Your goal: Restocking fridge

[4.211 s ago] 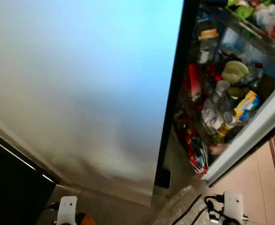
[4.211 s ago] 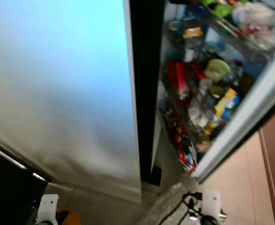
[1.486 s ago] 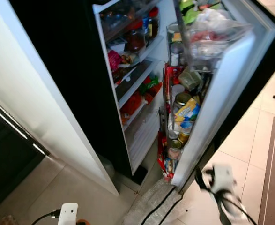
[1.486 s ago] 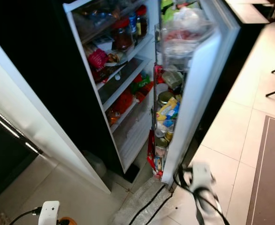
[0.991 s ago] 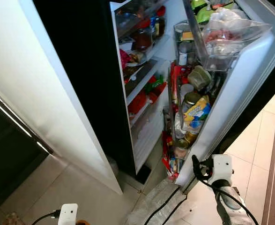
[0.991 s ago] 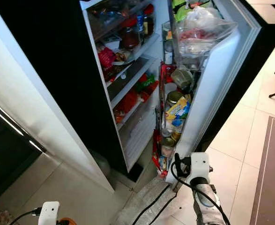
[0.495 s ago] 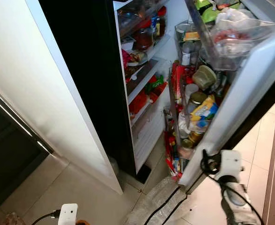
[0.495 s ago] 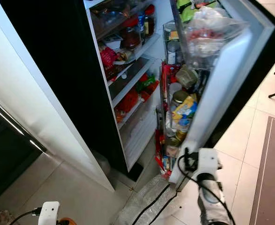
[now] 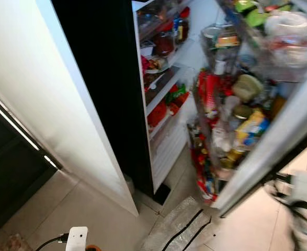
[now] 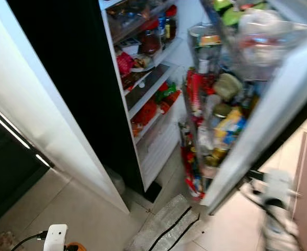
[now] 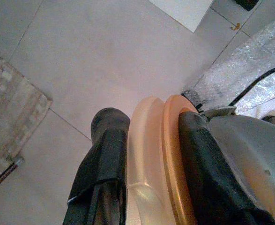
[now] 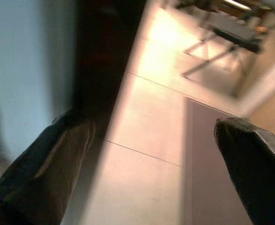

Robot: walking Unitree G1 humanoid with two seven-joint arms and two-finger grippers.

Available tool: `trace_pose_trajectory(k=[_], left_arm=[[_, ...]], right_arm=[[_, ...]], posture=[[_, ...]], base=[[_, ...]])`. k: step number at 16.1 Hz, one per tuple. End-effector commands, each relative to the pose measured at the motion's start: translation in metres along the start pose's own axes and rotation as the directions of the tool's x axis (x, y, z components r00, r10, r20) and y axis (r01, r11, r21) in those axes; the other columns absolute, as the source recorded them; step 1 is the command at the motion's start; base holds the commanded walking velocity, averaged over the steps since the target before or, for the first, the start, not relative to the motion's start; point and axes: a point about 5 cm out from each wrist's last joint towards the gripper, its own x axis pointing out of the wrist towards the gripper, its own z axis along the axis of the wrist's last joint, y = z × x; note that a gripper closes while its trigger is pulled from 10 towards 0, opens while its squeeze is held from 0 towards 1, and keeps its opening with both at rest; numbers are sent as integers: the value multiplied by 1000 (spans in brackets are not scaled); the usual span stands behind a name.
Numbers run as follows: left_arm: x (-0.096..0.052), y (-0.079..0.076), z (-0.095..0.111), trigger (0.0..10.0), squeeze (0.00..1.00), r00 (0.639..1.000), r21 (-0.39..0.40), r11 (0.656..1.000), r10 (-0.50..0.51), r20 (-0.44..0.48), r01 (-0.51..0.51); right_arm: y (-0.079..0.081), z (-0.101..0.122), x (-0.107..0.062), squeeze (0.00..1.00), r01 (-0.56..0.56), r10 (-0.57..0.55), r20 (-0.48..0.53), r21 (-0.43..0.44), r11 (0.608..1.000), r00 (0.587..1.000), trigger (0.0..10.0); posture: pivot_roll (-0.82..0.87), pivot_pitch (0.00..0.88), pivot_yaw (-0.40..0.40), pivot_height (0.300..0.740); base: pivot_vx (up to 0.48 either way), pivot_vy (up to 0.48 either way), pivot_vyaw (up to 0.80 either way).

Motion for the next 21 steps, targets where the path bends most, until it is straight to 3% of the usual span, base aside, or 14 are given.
trace_pose_trajectory(k=[1,3,6,9,11,14,16,18,20,21], left_arm=[[-2,-8,-12,10000,0,998,-1,999,-38,-43,38],[-2,-8,-11,10000,0,998,1,999,-39,-43,39],[-1,-8,-11,10000,0,998,1,999,-38,-41,38],[-1,-8,-11,10000,0,998,4,999,-40,-43,40],[-1,-8,-11,10000,0,998,7,999,-41,-43,41],[-1,-8,-10,10000,0,999,10,999,-36,-41,37],[-1,-8,-10,10000,0,999,11,999,-34,-41,35],[-1,-8,-9,10000,0,999,11,999,-34,-42,34],[-1,-7,-10,10000,0,998,12,999,-31,-46,32],[-1,-7,-10,10000,0,998,11,999,-30,-47,31]], right_arm=[[-24,-8,-3,0,86,-85,-41,2,996,995,10000],[-50,-13,-6,0,170,-171,-67,-13,985,983,10000],[-102,-28,-21,0,375,-374,-153,-22,927,915,10000],[-106,-46,-34,0,404,-401,-231,-35,914,886,10000],[-83,-67,-42,0,323,-311,-318,-17,946,895,10000],[-20,-99,-59,0,74,-43,-456,50,996,889,10000],[24,-120,-80,0,-79,115,-554,89,993,824,10000],[48,-132,-97,0,-161,191,-611,105,981,768,10000],[73,-146,-123,0,-236,255,-688,124,964,679,10000],[78,-148,-127,0,-240,265,-699,136,961,664,10000]], posture=[[5,134,16,740],[6,134,16,740],[7,133,16,740],[4,129,18,740],[3,129,19,740],[10,126,21,740],[13,126,22,740],[21,122,21,740],[35,120,20,740],[35,120,20,740]], base=[[0,0,0],[0,0,0],[0,0,0],[0,0,0],[0,0,0],[0,0,0],[0,0,0],[0,0,0],[0,0,0],[0,0,0]])
